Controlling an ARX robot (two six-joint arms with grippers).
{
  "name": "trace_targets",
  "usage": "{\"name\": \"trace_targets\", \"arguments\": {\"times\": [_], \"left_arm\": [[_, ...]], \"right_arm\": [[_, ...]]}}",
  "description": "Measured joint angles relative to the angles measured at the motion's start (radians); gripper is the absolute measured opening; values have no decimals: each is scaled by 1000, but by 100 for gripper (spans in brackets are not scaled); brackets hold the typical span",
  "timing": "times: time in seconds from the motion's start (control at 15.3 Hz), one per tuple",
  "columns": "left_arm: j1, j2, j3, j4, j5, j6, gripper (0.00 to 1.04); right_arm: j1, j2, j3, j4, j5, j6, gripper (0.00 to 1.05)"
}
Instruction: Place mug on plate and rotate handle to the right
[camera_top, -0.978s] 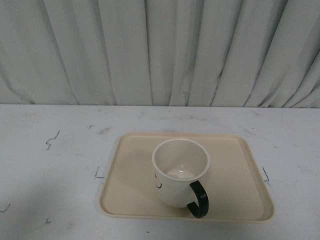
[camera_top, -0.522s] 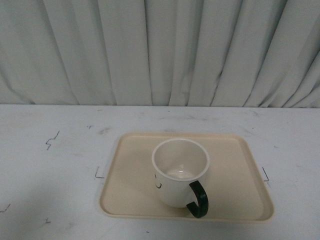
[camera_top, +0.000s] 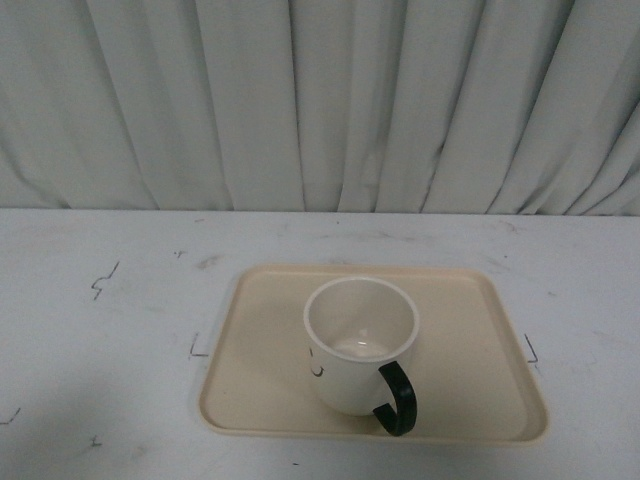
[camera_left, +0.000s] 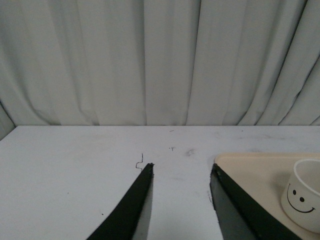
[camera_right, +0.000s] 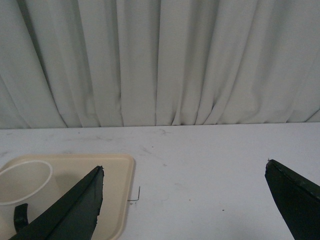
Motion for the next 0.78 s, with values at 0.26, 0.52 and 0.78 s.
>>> {"name": "trace_targets", "arguments": {"times": [0.26,0.52,0.78], "left_arm": [[0,0,0,0,0,0,82],[0,0,0,0,3,0,98],[0,0,0,0,0,0,98]], "right_arm": [[0,0,0,0,0,0,98],[-117,216,134,-274,-216,16,98],[-39,623,386,-194,-240,-78,98]]}}
